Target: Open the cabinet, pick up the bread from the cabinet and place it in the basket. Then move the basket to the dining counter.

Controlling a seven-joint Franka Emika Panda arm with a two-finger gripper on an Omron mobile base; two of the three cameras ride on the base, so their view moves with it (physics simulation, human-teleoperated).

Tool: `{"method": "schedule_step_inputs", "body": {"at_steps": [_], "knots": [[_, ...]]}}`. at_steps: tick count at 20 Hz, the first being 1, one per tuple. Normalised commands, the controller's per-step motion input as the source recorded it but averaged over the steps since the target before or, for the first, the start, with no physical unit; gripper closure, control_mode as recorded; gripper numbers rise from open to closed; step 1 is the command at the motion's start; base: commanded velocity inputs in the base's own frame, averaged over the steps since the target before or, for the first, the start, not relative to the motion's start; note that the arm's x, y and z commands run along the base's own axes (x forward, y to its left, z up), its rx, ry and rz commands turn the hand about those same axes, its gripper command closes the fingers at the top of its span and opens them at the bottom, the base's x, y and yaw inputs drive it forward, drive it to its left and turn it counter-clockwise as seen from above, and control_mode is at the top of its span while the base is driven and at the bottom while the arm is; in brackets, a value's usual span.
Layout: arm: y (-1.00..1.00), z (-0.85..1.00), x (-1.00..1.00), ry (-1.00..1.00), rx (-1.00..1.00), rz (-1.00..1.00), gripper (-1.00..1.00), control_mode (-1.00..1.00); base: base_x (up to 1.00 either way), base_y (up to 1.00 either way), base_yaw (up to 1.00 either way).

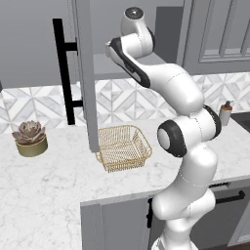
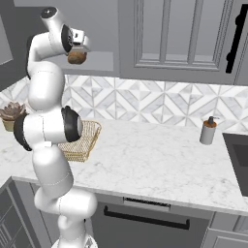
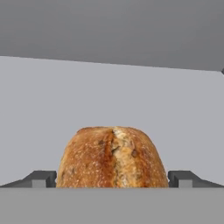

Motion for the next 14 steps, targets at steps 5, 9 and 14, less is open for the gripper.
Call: {"method": "schedule_step_inputs", "body": {"at_steps": [5,9,14], "knots": [[0.21,-0.48,-0.21,-0.05,0.0,0.05,1.0,-1.0,0.0,0.0,0.0],[0.05,-0.57,-0.57,-0.33,0.0,0.05,1.0,-1.0,0.0,0.0,0.0],[-0.13,-0.12,-0.78,-0.22,0.06,0.0,1.0,-1.0,0.0,0.0,0.0]]}}
